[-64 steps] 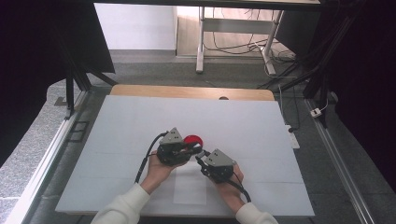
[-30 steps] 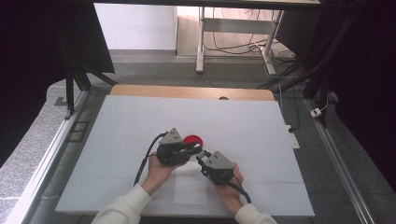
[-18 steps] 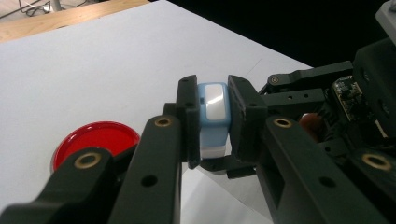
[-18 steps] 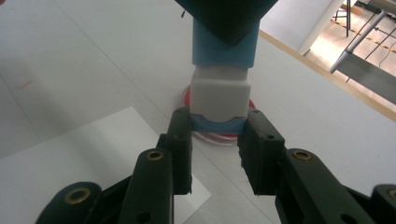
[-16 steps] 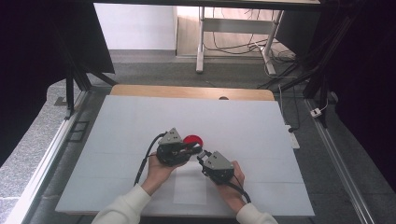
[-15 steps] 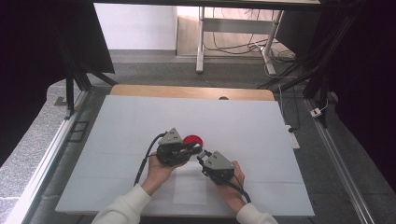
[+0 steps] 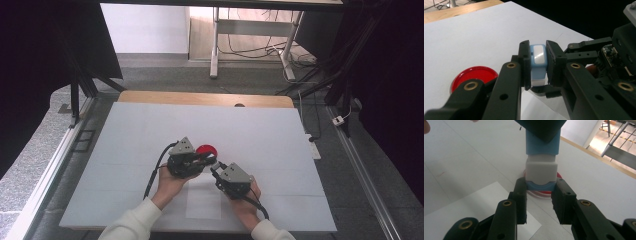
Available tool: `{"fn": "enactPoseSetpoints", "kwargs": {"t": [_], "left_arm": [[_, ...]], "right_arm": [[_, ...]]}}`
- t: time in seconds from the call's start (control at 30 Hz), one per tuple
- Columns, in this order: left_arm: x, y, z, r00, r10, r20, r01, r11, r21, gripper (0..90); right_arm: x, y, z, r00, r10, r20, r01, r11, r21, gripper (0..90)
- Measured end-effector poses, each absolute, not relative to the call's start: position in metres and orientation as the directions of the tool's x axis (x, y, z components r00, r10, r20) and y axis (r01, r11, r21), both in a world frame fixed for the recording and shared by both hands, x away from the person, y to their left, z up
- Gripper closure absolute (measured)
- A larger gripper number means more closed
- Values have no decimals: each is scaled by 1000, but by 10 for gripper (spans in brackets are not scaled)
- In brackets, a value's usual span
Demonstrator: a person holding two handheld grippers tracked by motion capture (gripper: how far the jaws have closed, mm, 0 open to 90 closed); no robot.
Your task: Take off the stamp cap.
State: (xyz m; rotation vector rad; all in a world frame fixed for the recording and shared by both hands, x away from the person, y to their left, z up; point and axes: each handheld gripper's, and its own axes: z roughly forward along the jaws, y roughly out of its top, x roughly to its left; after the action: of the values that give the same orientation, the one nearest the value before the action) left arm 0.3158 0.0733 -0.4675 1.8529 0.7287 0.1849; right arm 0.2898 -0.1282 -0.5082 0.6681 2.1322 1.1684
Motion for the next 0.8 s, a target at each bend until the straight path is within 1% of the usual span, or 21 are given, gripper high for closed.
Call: {"fn": "enactPoseSetpoints", "kwargs": {"t": [0.13,0.3,0.63,0.8], "left_arm": [[316,74,-467,801,558,-217,397,-224,890,752],[316,74,-467,800,557,-221,400,-222,889,751],[316,74,-467,802,555,-221,398,-220,891,751],[316,74,-467,801,553,-229,406,-222,886,751]], "right_arm": [[291,-129,-506,-695,648,-311,110,524,845,661],[292,-130,-506,-702,631,-330,90,538,838,661],[287,-129,-508,-680,684,-264,138,473,870,660],[288,-130,-508,-693,666,-276,129,492,861,661]]}}
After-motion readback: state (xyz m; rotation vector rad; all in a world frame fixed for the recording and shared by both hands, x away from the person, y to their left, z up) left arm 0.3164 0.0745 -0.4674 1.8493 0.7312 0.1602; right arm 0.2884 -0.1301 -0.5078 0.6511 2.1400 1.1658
